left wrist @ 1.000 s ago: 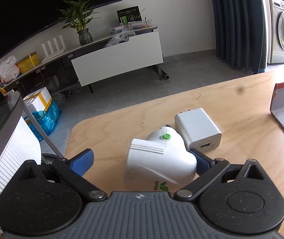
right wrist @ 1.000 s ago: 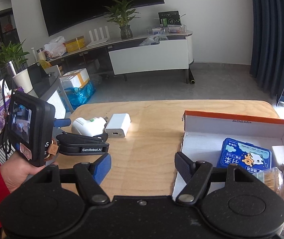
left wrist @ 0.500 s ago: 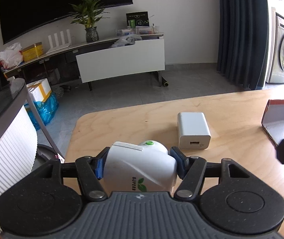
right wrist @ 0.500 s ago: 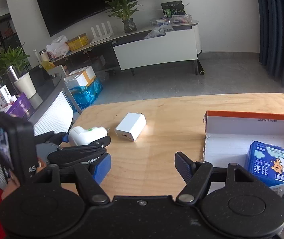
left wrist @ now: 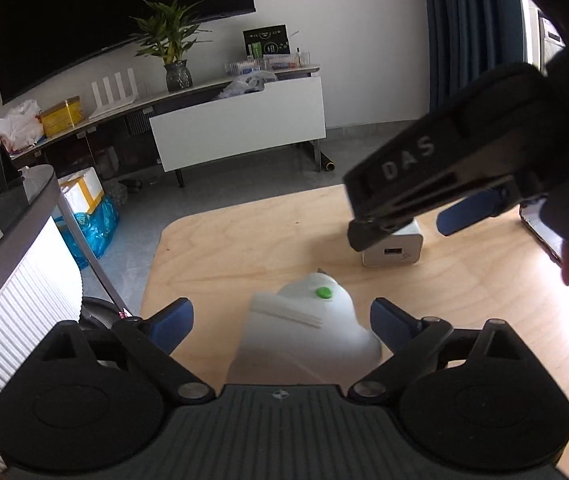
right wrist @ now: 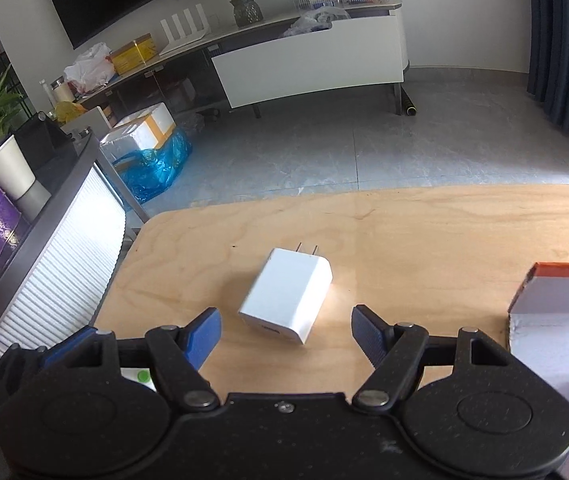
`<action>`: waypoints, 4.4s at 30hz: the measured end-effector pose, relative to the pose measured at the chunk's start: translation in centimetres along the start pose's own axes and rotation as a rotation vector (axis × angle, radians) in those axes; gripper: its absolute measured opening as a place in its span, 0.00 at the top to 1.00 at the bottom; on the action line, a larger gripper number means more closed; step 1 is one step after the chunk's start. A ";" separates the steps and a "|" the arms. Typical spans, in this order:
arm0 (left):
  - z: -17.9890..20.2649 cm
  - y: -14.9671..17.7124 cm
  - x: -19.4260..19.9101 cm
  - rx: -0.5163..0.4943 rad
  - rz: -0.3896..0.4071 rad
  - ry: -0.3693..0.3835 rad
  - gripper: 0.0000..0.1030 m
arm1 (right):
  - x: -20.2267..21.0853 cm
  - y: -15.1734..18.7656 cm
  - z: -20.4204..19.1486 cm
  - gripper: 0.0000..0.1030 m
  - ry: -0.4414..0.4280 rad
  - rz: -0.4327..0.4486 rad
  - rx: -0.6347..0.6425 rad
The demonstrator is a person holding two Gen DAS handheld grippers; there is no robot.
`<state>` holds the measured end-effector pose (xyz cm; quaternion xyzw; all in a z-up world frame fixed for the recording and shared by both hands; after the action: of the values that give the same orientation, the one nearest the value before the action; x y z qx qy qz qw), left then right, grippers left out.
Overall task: Organize rigid objects
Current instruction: 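Grasp the white USB charger with the right gripper while the left lifts the diffuser, then carry the diffuser and white charger over the cardboard box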
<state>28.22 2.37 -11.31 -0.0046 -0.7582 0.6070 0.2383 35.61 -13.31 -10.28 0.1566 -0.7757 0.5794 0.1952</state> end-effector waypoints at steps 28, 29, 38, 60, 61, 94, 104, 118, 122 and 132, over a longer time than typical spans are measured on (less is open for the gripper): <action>-0.2 -1.7 3.8 0.245 -0.007 -0.027 0.47 | 7.2 1.0 1.1 0.51 -0.028 0.118 0.070; -0.2 -1.8 4.2 0.254 -0.010 -0.030 0.47 | 8.1 1.0 1.1 0.51 -0.031 0.128 0.069; -0.1 -2.9 9.9 0.286 -0.024 -0.098 0.47 | 16.2 1.8 0.4 0.51 -0.049 0.185 0.070; 4.9 -5.1 17.4 0.282 0.040 -0.057 0.47 | 29.2 4.4 1.9 0.51 -0.009 0.304 0.105; 5.3 -5.1 17.6 0.278 0.040 -0.052 0.47 | 29.5 4.4 2.2 0.51 -0.005 0.308 0.101; 14.9 -5.9 16.9 0.203 0.042 0.190 0.46 | 35.7 5.2 12.7 0.51 0.193 0.376 -0.006; 17.0 -6.2 16.1 0.184 0.025 0.242 0.46 | 36.4 4.8 15.2 0.51 0.235 0.391 -0.039; 19.1 -6.5 15.2 0.149 0.010 0.268 0.46 | 36.2 4.6 16.3 0.51 0.243 0.395 -0.056; 19.5 -6.5 14.9 0.146 0.006 0.271 0.46 | 36.0 4.4 16.6 0.51 0.249 0.397 -0.055; 20.4 -6.7 14.4 0.139 0.001 0.282 0.46 | 35.8 4.0 17.1 0.51 0.249 0.403 -0.054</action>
<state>9.84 -13.86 -3.04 -0.0736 -0.6733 0.6513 0.3420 0.37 -29.25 -0.62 -0.0793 -0.7764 0.6005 0.1741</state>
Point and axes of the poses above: each gripper's, at about its wrist camera, not at the fingertips, and x roughly against the way its jaws point, z to its right, y to its underside, the point moved 7 cm from there along -x, roughly the way its jaws point, and after that the axes turned 14 degrees about z, right-handed, at the moved point
